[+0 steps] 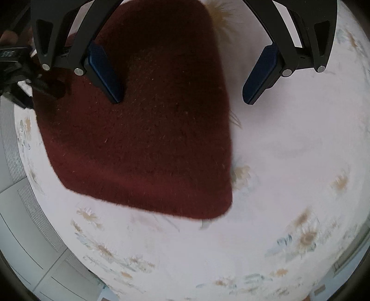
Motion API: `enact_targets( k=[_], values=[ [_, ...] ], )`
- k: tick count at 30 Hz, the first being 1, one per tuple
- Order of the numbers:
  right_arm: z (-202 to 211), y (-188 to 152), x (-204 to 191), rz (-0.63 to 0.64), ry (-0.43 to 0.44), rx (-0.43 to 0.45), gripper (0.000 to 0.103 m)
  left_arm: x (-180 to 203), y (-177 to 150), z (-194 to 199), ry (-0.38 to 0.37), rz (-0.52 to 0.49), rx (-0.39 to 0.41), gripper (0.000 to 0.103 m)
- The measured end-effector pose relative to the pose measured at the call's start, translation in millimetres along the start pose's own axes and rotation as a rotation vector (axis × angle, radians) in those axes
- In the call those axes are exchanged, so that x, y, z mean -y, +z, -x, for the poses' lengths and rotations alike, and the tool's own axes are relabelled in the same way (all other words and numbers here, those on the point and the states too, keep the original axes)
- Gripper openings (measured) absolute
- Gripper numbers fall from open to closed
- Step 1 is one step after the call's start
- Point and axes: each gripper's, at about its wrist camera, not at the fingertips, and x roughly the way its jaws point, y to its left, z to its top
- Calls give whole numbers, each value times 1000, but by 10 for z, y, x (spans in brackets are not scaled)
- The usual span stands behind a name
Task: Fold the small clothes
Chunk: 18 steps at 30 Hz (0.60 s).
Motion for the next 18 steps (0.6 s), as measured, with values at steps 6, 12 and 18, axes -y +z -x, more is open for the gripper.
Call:
enact_targets(
  k=[6, 12, 18],
  values=[
    [-187, -101, 147, -52, 109, -3, 102, -101, -159, -158, -34, -1, 22, 103],
    [-227, -121, 53, -63, 137, -7, 78, -17, -237, -164, -18, -68, 51, 97],
    [-87, -125, -165, -21, 85, 26, 51, 34, -255, -106, -49, -111, 68, 67]
  ],
)
